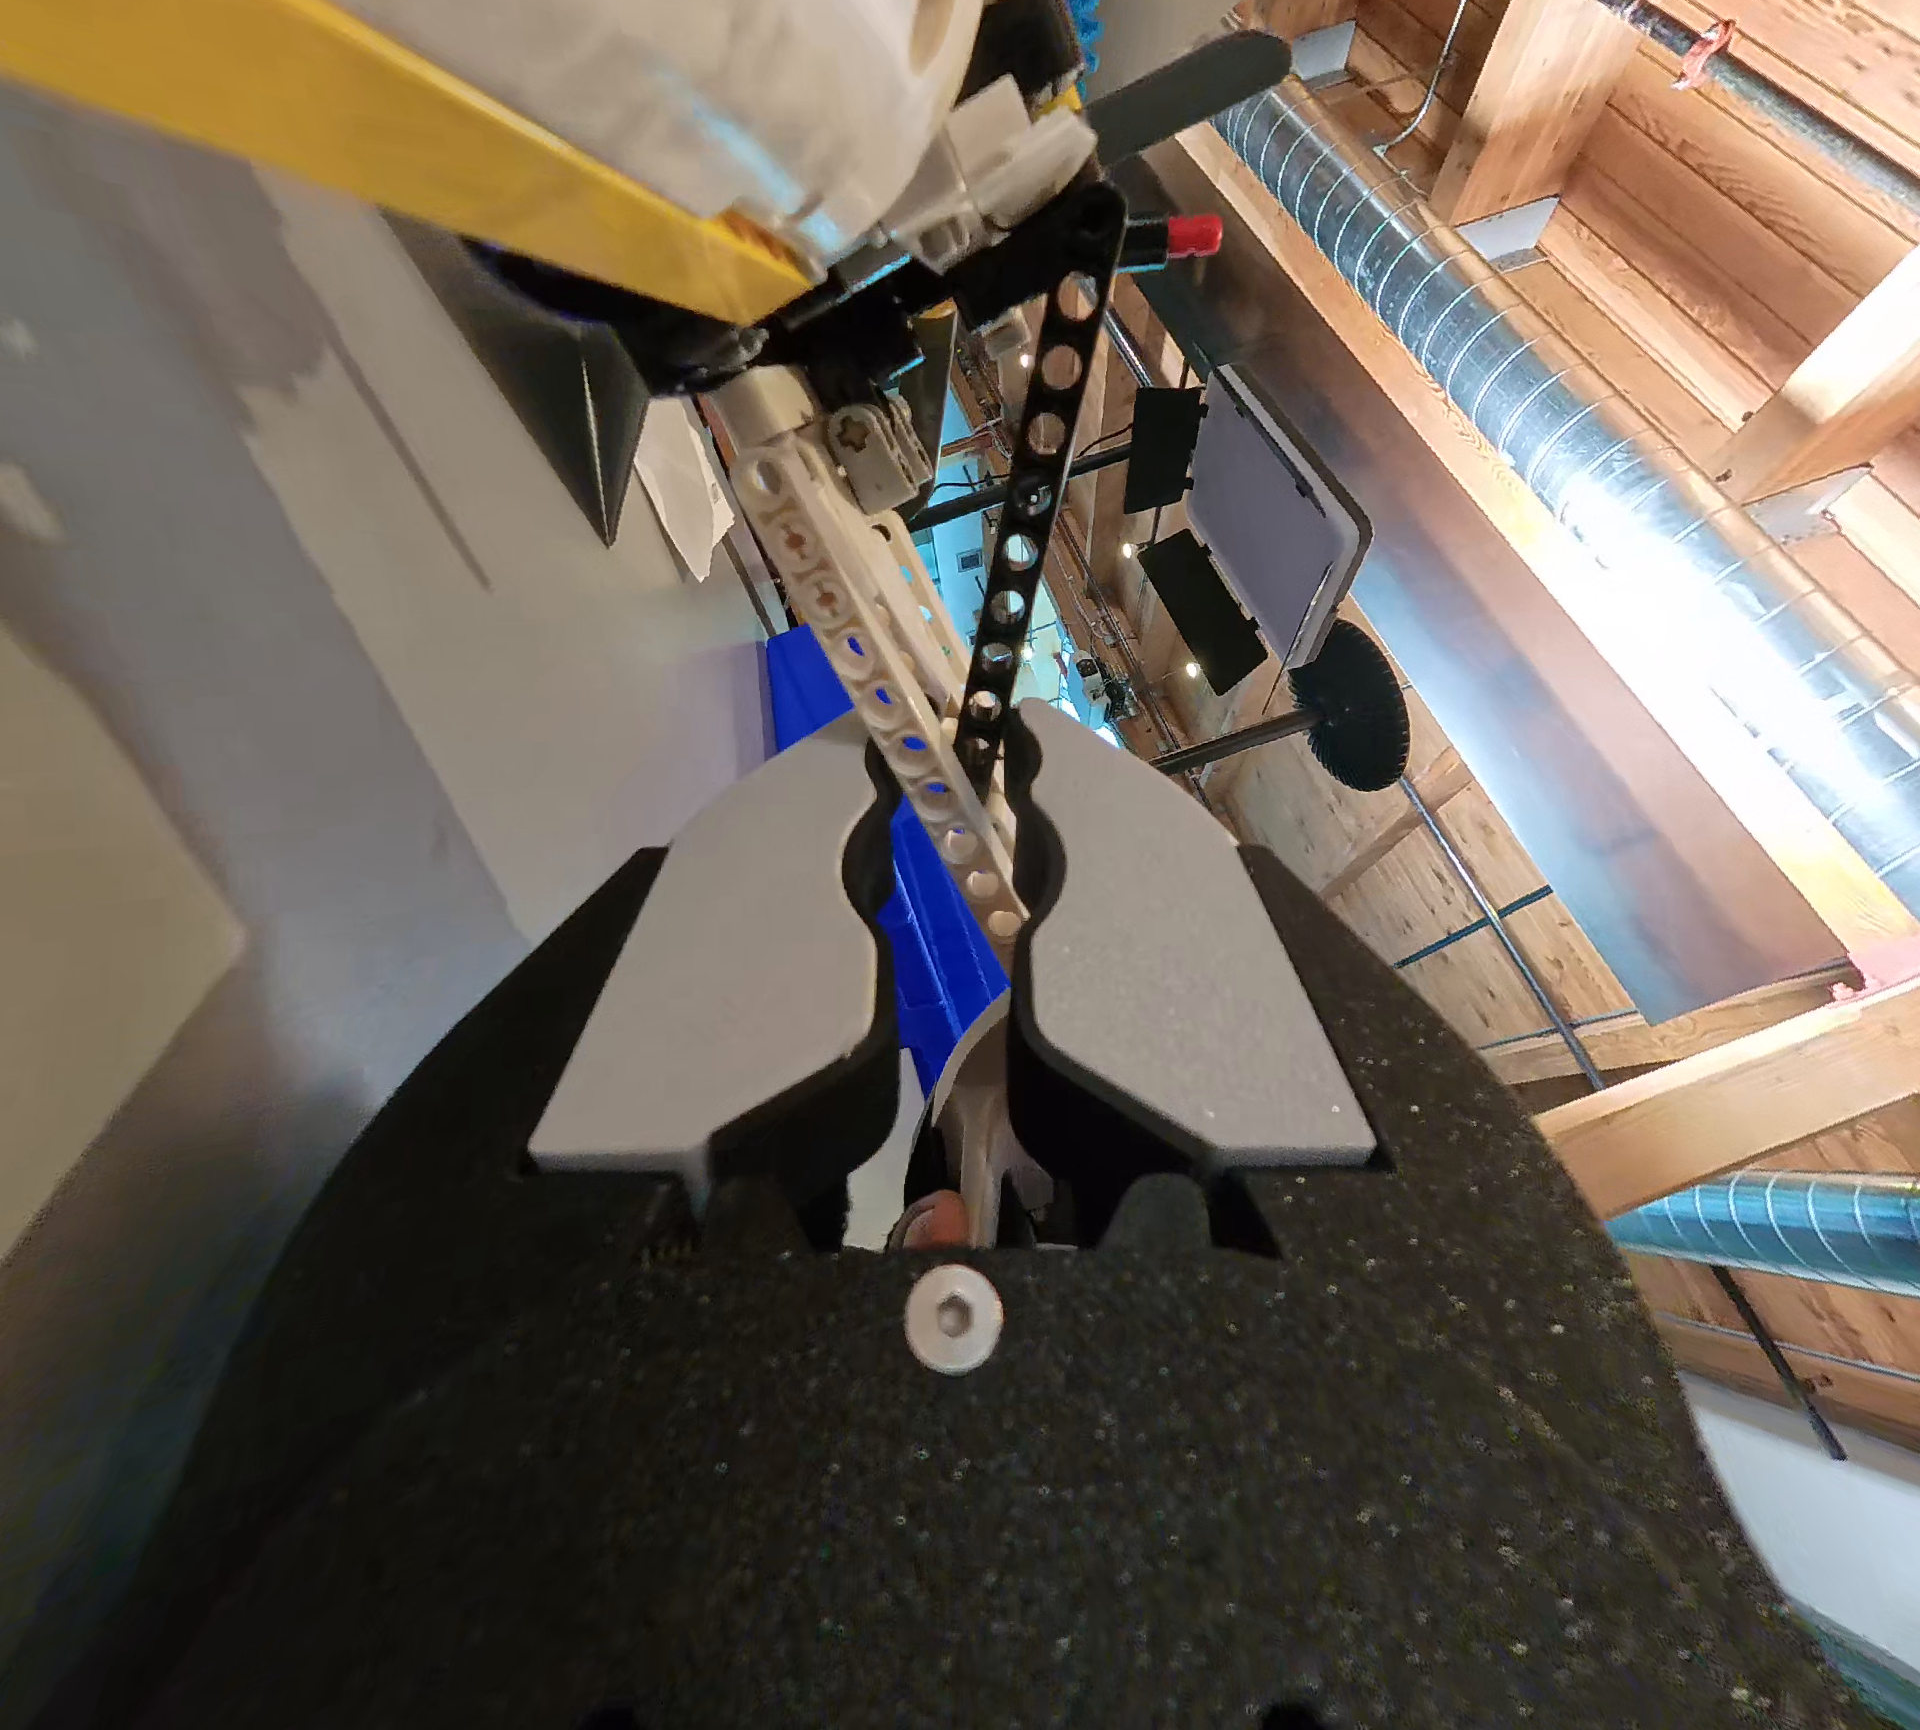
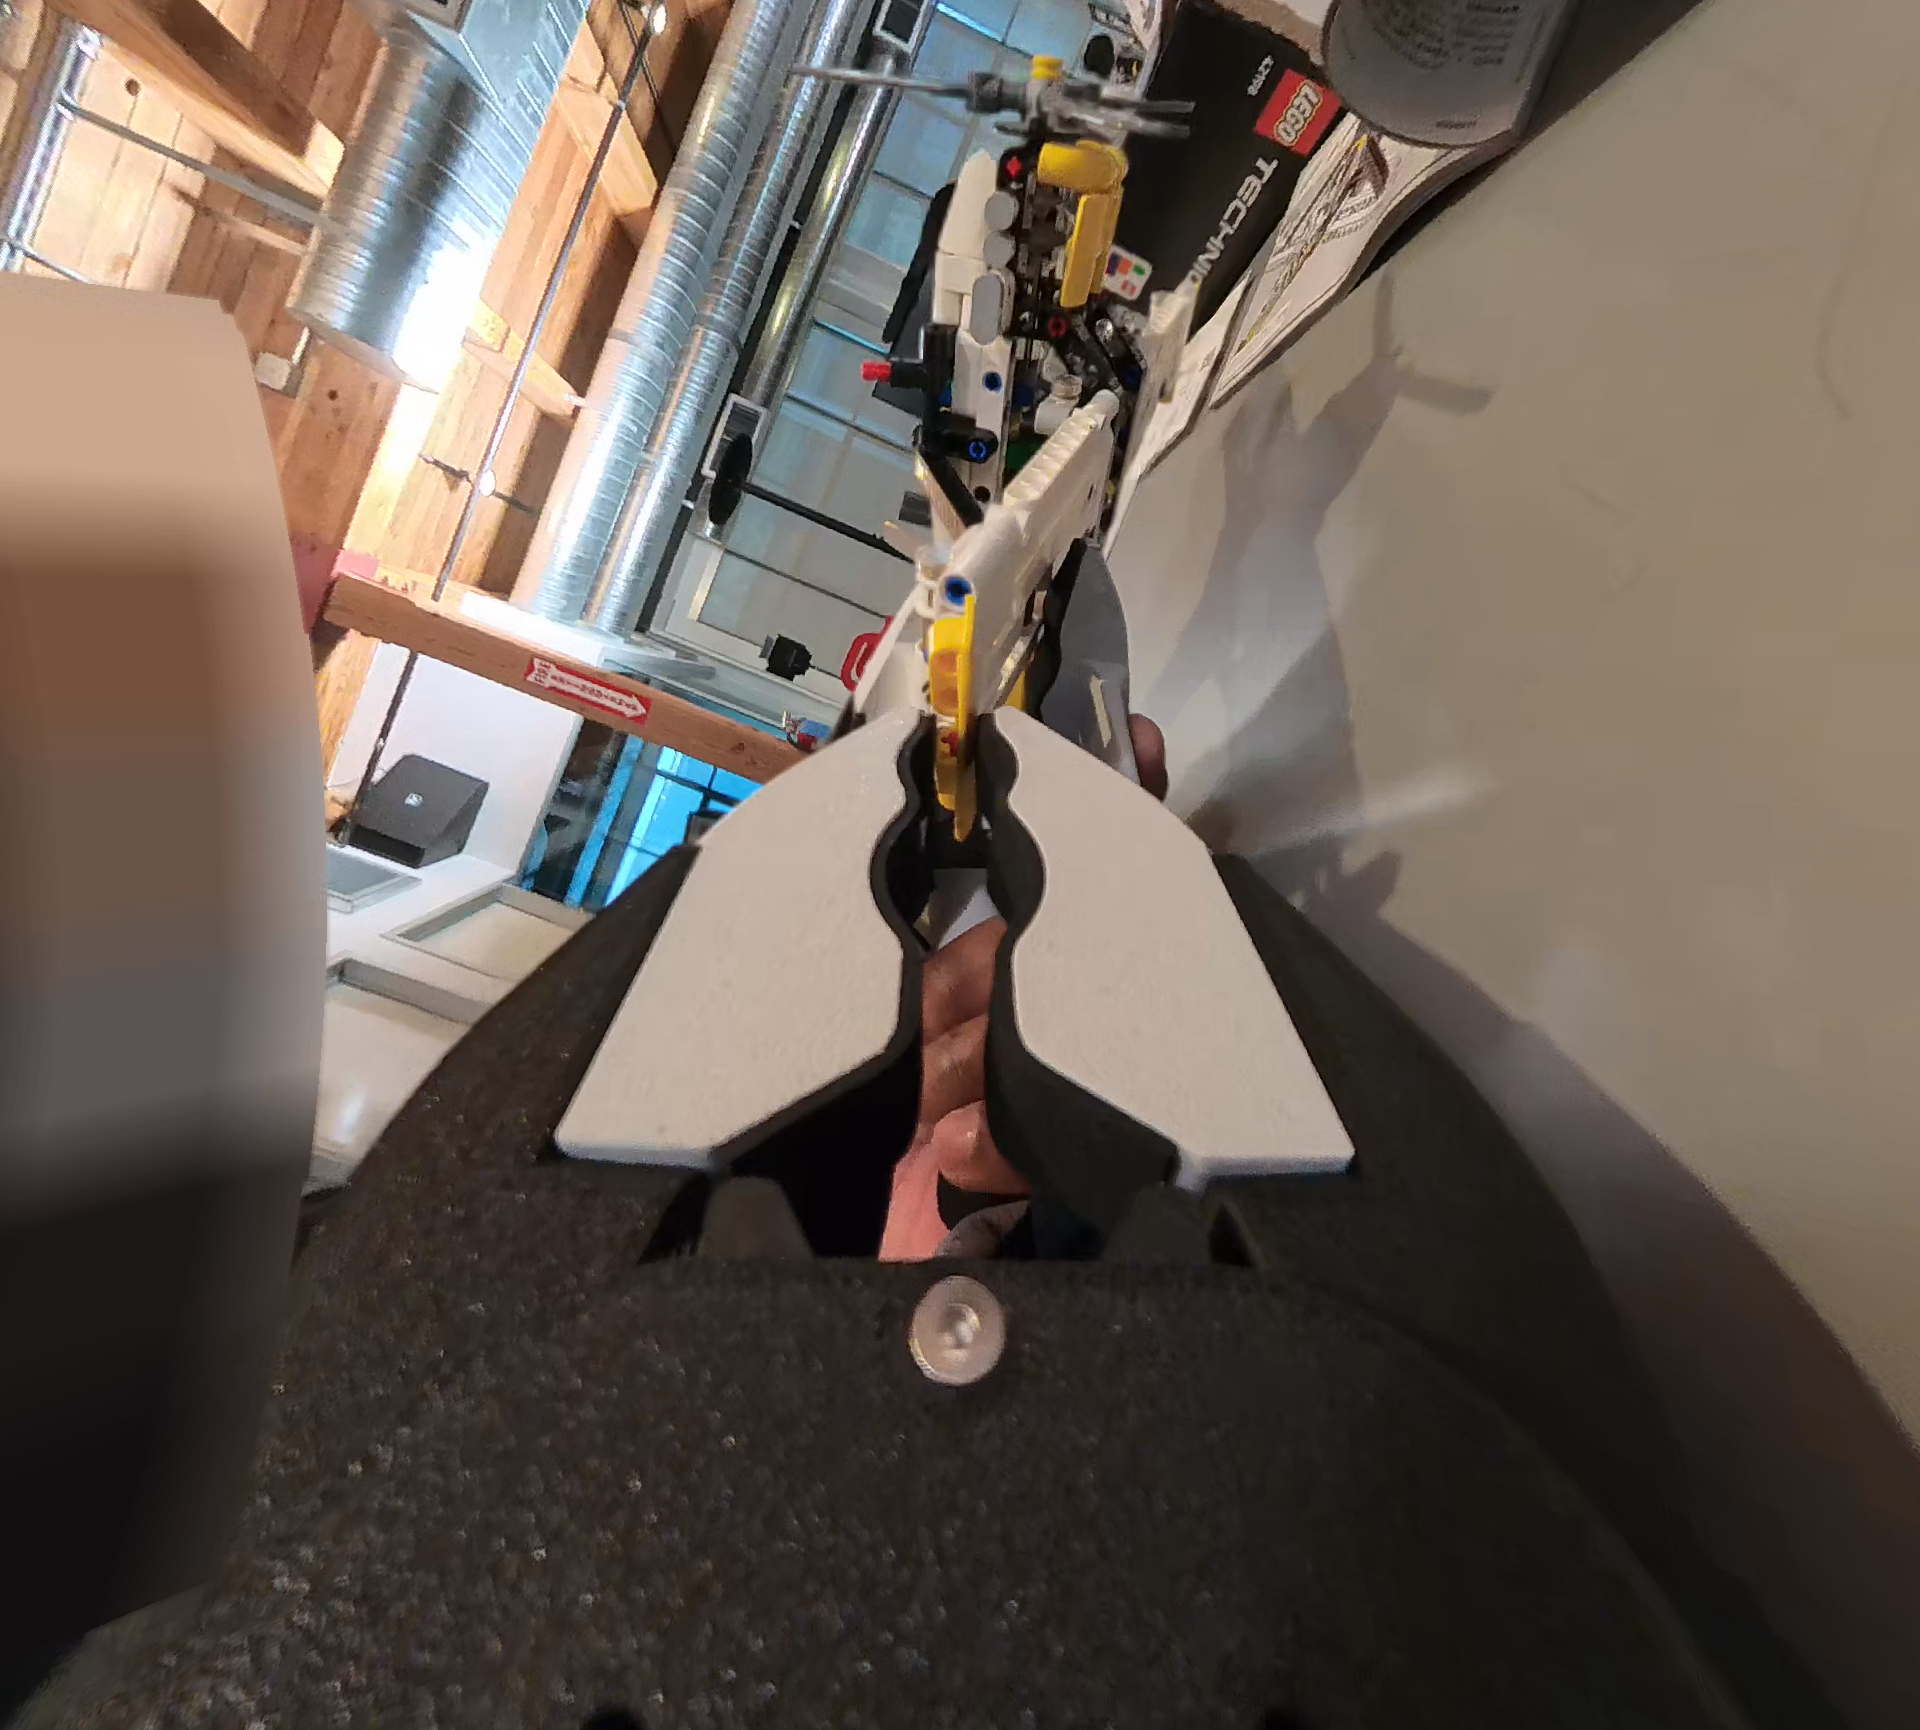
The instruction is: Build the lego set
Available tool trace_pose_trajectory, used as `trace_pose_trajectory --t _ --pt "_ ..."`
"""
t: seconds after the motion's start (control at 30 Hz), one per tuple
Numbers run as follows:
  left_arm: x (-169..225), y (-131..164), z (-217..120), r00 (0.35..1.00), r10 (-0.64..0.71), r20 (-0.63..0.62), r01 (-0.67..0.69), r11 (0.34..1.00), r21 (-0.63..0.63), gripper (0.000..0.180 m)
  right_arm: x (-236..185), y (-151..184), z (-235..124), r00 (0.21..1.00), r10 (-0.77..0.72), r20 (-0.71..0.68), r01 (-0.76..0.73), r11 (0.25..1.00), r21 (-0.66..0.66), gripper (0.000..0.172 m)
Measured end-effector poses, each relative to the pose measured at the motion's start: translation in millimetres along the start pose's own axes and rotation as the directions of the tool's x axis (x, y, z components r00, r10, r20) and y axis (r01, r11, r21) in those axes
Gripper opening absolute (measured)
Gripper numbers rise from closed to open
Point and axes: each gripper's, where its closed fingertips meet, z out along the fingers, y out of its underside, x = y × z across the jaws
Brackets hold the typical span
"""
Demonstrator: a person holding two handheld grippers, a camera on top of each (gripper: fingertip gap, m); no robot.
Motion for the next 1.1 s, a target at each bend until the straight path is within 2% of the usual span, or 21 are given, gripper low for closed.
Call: trace_pose_trajectory --t 0.13,0.47,0.7,0.93,1.1 --pt "6 -3 -2 0.998 0.064 -0.016 -0.064 0.998 0.007 0.018 -1 3 1 1.0 -0.029 0.007 0.029 0.998 -0.064 0.006" --pt "20 -9 -9 0.977 0.206 -0.051 -0.205 0.978 0.027 0.018 -14 15 5 0.99 -0.016 0.137 0.042 0.98 -0.192 0.007" --pt "20 -12 -10 0.971 0.234 -0.042 -0.234 0.972 0.012 0.017 -12 16 7 0.992 -0.037 0.123 0.065 0.972 -0.227 0.007" --pt "25 -13 -11 0.937 0.349 -0.034 -0.349 0.937 0.01 0.017 -10 16 10 0.995 -0.068 0.071 0.085 0.959 -0.27 0.007" --pt "26 -12 -10 0.929 0.367 -0.041 -0.367 0.93 -0.005 0.017 -11 16 11 0.995 -0.073 0.074 0.091 0.952 -0.292 0.007"
